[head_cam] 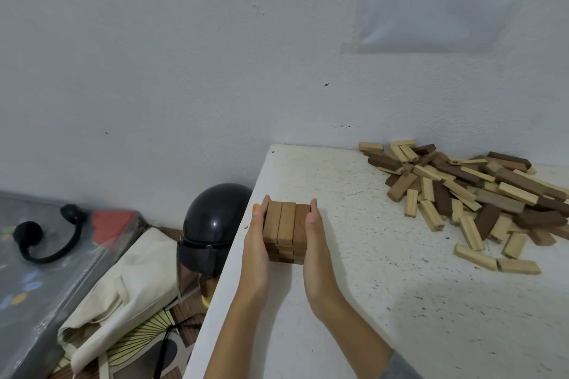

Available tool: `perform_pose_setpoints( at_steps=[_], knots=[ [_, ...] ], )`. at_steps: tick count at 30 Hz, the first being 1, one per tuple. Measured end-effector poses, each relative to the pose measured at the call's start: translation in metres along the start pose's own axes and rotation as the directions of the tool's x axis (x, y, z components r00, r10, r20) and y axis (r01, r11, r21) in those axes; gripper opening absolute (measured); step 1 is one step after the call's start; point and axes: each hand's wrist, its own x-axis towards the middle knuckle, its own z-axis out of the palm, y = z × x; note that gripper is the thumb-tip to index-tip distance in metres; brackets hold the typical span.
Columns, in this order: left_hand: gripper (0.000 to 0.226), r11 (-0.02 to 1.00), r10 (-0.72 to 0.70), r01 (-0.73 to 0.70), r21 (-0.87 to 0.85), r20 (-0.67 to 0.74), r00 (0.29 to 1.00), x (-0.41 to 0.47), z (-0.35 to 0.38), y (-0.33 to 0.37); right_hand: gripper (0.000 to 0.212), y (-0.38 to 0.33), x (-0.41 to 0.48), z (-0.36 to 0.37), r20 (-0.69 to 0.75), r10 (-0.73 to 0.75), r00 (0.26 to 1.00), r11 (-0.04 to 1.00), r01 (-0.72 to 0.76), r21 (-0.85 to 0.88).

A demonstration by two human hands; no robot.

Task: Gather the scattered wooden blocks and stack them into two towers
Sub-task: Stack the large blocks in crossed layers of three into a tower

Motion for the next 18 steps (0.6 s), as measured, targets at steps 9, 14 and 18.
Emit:
perform_pose_setpoints(
  at_steps=[9,14,18],
  knots=[
    [0.064,0.998,0.052,-0.053,0.036,0.022,0.998,-0.005,-0.008,0.011,0.076,-0.030,0.015,-0.043,0.240,-0.056,0.969,0.979,0.100,-0.177],
    [0.071,0.997,0.051,-0.053,0.061,0.025,0.998,-0.005,-0.012,0.009,0.107,-0.046,0.030,-0.064,0.433,-0.048,0.900,0.815,0.286,-0.504],
    [0.067,0.994,0.073,-0.076,0.075,0.035,0.997,-0.005,-0.007,0.010,0.106,-0.048,0.034,-0.062,0.454,-0.055,0.889,0.766,0.330,-0.552]
  ],
)
